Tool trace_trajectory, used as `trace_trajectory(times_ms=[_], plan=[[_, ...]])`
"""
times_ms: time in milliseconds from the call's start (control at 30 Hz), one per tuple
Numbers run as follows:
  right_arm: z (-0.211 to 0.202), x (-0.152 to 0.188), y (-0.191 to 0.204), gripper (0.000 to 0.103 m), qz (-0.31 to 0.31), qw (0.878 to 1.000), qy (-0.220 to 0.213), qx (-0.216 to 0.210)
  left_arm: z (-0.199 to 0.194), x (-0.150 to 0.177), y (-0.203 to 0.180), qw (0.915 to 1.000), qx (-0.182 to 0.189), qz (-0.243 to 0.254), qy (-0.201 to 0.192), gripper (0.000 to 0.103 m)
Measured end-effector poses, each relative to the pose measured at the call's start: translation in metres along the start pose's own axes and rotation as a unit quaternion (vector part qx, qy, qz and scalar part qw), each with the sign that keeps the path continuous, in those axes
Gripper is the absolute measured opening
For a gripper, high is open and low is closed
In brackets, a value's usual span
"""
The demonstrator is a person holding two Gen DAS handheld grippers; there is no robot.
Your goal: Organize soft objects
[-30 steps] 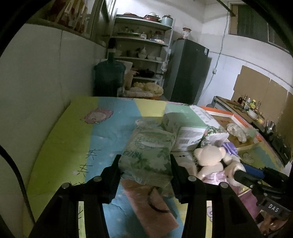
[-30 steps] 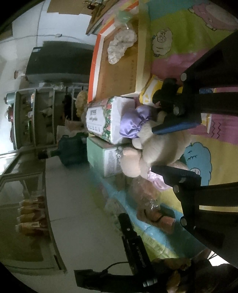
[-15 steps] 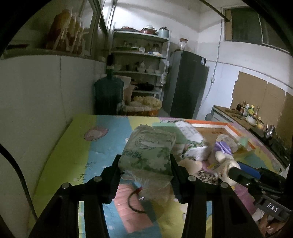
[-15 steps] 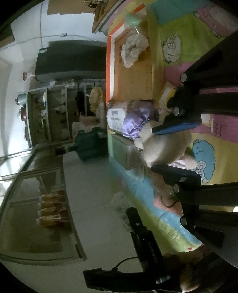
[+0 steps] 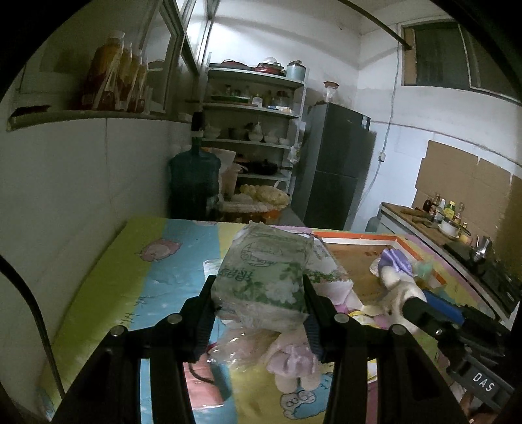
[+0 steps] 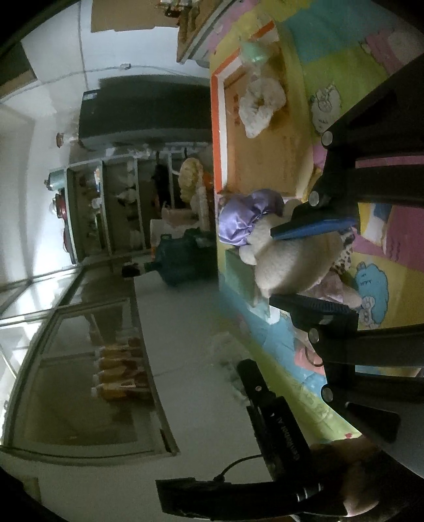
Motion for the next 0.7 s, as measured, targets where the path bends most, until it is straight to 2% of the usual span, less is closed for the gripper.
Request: trace_trajectory(times_ms=[167, 700], plan=[[-0.009, -0.004, -0.013, 0.035, 0.006, 1.0, -0.008, 0.004, 0.002, -0.004, -0.014, 1.0, -0.009, 0.002, -0.003, 0.047], [-0.028, -0.017, -0.052, 0.035, 0.012, 0.999, -0.022, 0.02, 0.012, -0.019, -0.065, 0.9999, 0.0, 0.015, -0.006, 0.046]])
Point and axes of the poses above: each gripper's, at about its wrist camera, not at the fingertips, and z roughly the way its jaws point, y to its left, x to its underside, the point moved 10 cm from there along z, roughly the way its jaws point, and after that the axes turned 14 degrees about y, right-handed, at the moved point
